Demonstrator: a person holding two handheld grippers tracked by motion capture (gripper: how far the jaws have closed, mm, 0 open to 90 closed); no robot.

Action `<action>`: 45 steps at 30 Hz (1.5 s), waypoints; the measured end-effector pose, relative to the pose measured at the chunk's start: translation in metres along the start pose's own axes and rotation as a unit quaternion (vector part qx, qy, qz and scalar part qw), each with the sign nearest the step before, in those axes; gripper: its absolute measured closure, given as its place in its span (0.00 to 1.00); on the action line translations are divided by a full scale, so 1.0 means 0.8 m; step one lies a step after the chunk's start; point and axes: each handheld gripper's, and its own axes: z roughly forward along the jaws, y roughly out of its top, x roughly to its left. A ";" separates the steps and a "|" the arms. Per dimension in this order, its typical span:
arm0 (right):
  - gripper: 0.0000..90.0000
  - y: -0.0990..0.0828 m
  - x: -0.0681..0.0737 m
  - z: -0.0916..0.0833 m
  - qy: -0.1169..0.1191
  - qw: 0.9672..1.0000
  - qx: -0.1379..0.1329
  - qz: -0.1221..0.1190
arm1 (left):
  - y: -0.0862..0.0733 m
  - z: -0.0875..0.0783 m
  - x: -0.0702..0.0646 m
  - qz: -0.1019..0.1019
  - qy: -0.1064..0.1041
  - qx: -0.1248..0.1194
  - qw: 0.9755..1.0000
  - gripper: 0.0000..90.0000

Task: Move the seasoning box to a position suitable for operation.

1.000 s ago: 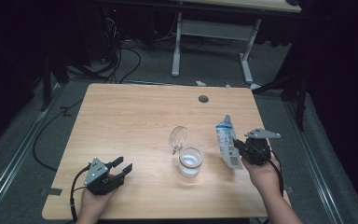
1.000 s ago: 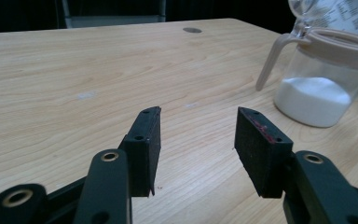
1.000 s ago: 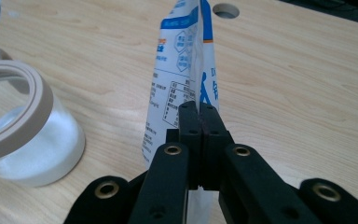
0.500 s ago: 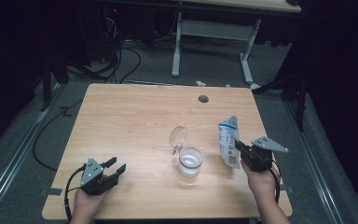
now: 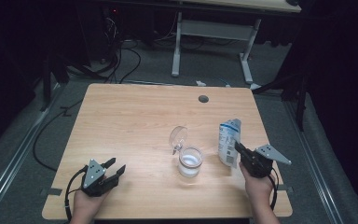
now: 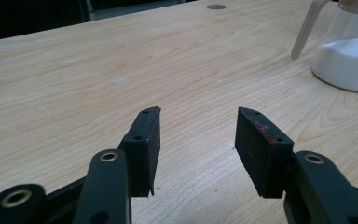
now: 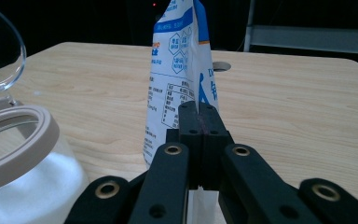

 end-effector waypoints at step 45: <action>0.99 -0.033 -0.018 0.004 -0.004 0.999 -0.041 -0.011 | -0.003 -0.008 -0.003 -0.005 0.002 0.003 1.000 0.55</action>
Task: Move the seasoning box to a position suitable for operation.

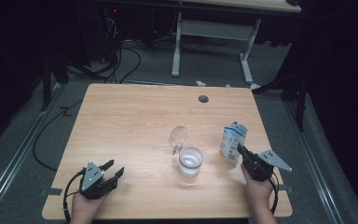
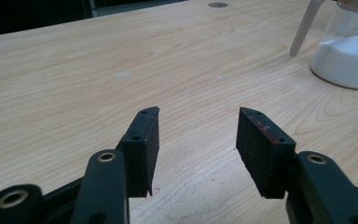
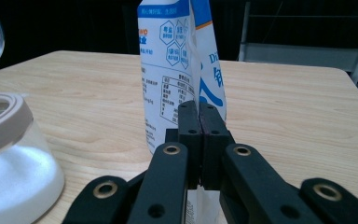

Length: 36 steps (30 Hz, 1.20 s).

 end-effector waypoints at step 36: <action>0.87 -0.005 0.008 0.001 -0.012 1.000 0.015 -0.011 | -0.001 0.002 0.000 -0.001 -0.003 0.003 1.000 0.55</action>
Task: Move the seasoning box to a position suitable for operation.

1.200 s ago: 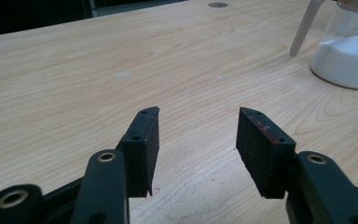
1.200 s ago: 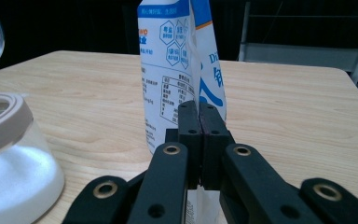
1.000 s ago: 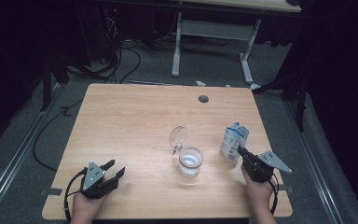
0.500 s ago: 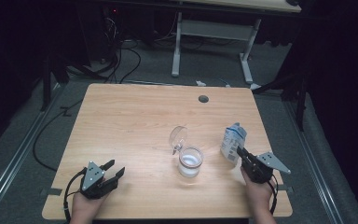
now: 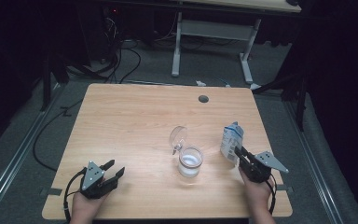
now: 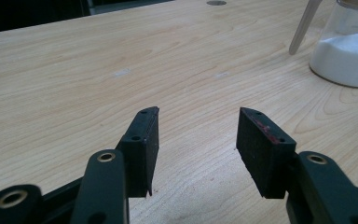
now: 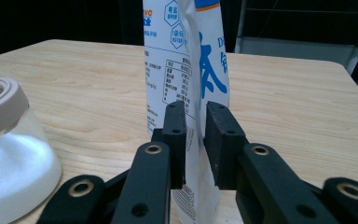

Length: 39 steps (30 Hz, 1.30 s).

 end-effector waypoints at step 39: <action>0.59 -0.032 0.016 -0.036 -0.016 0.998 0.059 -0.003 | 0.005 0.023 -0.007 -0.011 0.007 0.019 1.000 0.57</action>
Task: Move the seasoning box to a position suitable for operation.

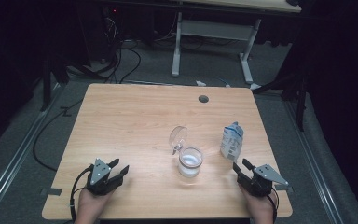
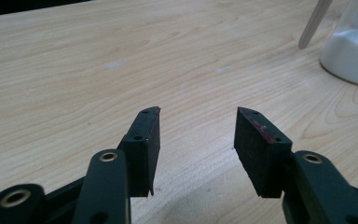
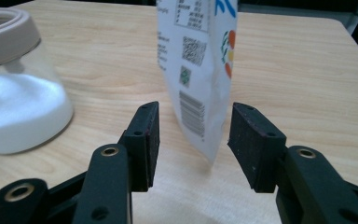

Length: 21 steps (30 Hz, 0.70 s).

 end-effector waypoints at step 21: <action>0.65 0.004 0.050 0.019 0.052 0.997 0.023 -0.043 | 0.006 -0.009 -0.003 -0.015 -0.001 0.000 1.000 0.58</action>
